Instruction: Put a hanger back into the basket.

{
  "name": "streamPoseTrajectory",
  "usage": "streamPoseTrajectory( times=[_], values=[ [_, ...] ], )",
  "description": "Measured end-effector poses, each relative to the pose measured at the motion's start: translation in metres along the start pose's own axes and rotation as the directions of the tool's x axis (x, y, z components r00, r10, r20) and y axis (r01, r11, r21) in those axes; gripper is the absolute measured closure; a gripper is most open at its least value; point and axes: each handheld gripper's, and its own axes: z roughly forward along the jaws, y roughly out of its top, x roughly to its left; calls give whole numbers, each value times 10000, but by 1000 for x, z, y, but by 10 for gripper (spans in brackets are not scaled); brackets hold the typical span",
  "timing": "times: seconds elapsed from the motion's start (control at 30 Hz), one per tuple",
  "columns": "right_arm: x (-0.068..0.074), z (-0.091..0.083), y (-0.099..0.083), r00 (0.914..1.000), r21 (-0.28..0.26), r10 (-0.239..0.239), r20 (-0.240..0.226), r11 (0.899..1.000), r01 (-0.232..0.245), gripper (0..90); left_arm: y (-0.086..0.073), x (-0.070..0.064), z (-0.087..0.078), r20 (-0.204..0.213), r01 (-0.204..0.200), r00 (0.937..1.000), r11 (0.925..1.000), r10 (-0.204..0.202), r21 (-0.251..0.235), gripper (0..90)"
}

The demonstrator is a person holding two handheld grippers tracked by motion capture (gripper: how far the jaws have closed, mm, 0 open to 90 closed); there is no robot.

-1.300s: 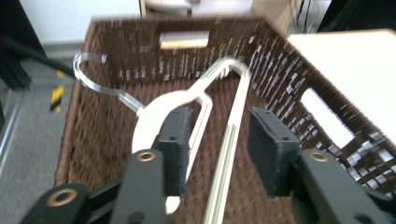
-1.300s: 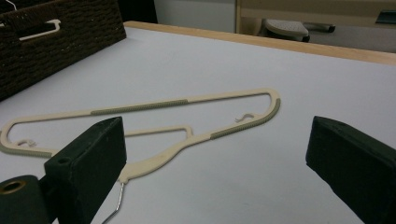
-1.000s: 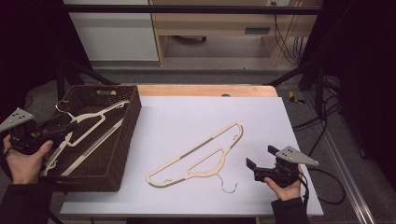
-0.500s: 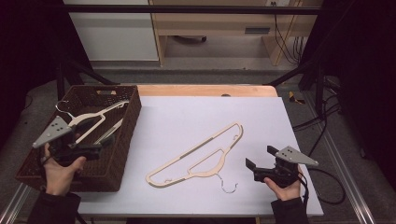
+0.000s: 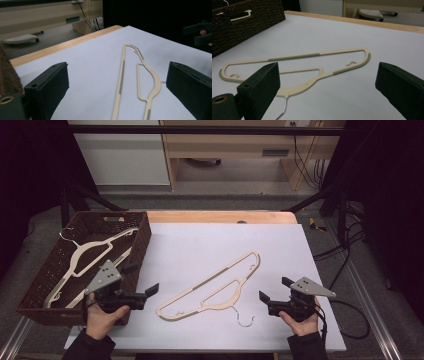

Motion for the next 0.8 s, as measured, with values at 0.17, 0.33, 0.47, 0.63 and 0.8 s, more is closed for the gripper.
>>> streamPoseTrajectory(
  times=[0.17,0.33,0.47,0.63,0.8],
  values=[
    [8,5,0,9999,197,-52,-96,9998,54,75,-9,-16,11,376,-75,9993,9998,69,163,48],
    [16,12,-3,9994,468,-59,-344,9989,75,95,-20,-25,24,563,-38,9984,9979,2,642,54],
    [25,22,-7,9987,873,-132,-489,9960,175,135,-30,-32,36,744,-26,9972,9951,-48,990,63],
    [37,36,-16,9976,1514,-202,-667,9880,301,205,-40,-35,45,930,-8,9956,9920,-111,1264,62],
    [47,49,-24,9970,2106,-440,-630,9759,564,272,-51,-35,54,927,56,9955,9852,-218,1714,63]
  ],
)
